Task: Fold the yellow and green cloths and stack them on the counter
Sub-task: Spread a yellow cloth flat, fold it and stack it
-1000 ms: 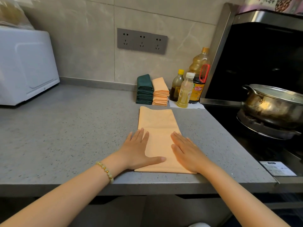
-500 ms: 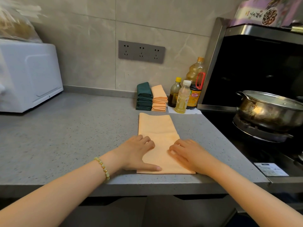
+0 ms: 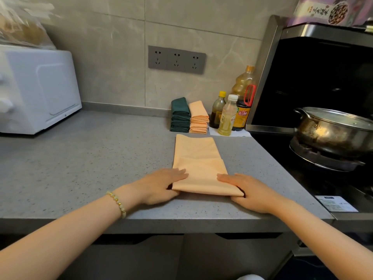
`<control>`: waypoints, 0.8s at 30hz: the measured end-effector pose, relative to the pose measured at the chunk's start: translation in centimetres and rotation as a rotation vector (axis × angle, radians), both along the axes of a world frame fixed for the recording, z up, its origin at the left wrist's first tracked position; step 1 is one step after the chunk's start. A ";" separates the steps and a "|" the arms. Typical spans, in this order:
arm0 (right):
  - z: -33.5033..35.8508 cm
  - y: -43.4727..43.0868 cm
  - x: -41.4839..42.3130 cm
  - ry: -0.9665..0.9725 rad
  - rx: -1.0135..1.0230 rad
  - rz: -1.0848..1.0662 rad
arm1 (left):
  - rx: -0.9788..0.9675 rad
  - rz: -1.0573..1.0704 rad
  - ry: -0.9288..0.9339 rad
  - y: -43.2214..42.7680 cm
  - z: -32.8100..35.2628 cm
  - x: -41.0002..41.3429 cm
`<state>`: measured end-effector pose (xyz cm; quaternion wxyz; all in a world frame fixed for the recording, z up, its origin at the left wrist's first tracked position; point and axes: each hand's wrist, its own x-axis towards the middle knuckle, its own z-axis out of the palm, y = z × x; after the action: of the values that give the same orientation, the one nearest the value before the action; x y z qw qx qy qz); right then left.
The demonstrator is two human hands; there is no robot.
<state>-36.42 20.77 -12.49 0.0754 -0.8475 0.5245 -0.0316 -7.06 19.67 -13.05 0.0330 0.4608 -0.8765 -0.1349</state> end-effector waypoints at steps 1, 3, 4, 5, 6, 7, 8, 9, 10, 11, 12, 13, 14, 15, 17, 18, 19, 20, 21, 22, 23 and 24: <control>-0.1 -0.3 0.0 -0.021 -0.026 -0.002 | -0.013 0.015 0.057 -0.3 -0.2 0.3; -0.1 -0.9 0.5 -0.027 -0.088 0.015 | -0.049 0.034 0.121 -0.8 -0.5 0.6; -0.1 -1.3 0.9 -0.010 -0.115 0.025 | -0.062 0.037 0.130 -1.1 -0.6 0.5; -0.1 -1.7 1.3 0.006 -0.132 0.028 | -0.074 0.035 0.119 -1.3 -0.5 0.4; 0.0 -1.9 1.6 0.020 -0.143 0.028 | -0.087 0.026 0.091 -1.4 -0.5 0.3; 0.0 -2.1 1.6 0.027 -0.152 0.036 | -0.101 0.005 0.056 -1.4 -0.4 0.3; 0.1 -2.1 1.5 0.022 -0.161 0.057 | -0.116 -0.026 0.024 -1.2 -0.3 0.5; 0.0 -2.0 1.1 0.002 -0.164 0.080 | -0.131 -0.064 -0.003 -0.8 -0.2 0.7; -0.1 -1.6 0.9 -0.041 -0.170 0.113 | -0.142 -0.102 -0.016 -0.3 -0.1 1.0; -0.2 -1.1 0.6 -0.096 -0.178 0.155 | -0.157 -0.136 -0.013 0.4 0.0 1.3; -0.4 -0.8 0.4 -0.134 -0.187 0.209 | -0.183 -0.175 -0.004 1.0 0.0 1.5; -0.6 -0.4 0.3 -0.141 -0.194 0.262 | -0.209 -0.213 -0.001 1.7 -0.1 1.7; -0.9 -0.2 0.2 -0.122 -0.205 0.304 | -0.241 -0.246 -0.009 2.2 -0.2 1.8; -1.3 -0.1 0.1 -0.095 -0.209 0.322 | -0.256 -0.262 -0.022 2.4 -0.3 1.8; -1.5 0.1 0.1 -0.072 -0.154 0.267 | -0.224 -0.249 -0.007 2.4 -0.3 1.6; -1.3 0.3 0.2 -0.071 -0.096 0.203 | -0.189 -0.223 0.018 2.3 -0.1 1.3; -1.0 0.5 0.3 -0.077 -0.027 0.136 | -0.152 -0.186 0.037 2.2 0.2 1.2; -0.7 0.5 0.4 -0.089 0.019 0.099 | -0.127 -0.153 0.057 2.0 0.5 1.0; -0.4 0.5 0.6 -0.094 0.038 0.086 | -0.112 -0.121 0.058 1.8 0.5 0.9; 0.0 0.4 0.8 -0.086 0.030 0.086 | -0.113 -0.104 0.047 1.4 0.5 0.9; 0.3 0.1 1.0 -0.083 0.011 0.086 | -0.120 -0.088 0.008 1.0 0.3 0.8; 0.5 -0.1 1.2 -0.078 -0.008 0.083 | -0.130 -0.082 -0.033 0.7 0.1 0.7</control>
<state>-35.23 20.67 -12.01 0.0936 -0.8670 0.4854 -0.0634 -6.34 20.39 -12.95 0.0430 0.4238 -0.9019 -0.0715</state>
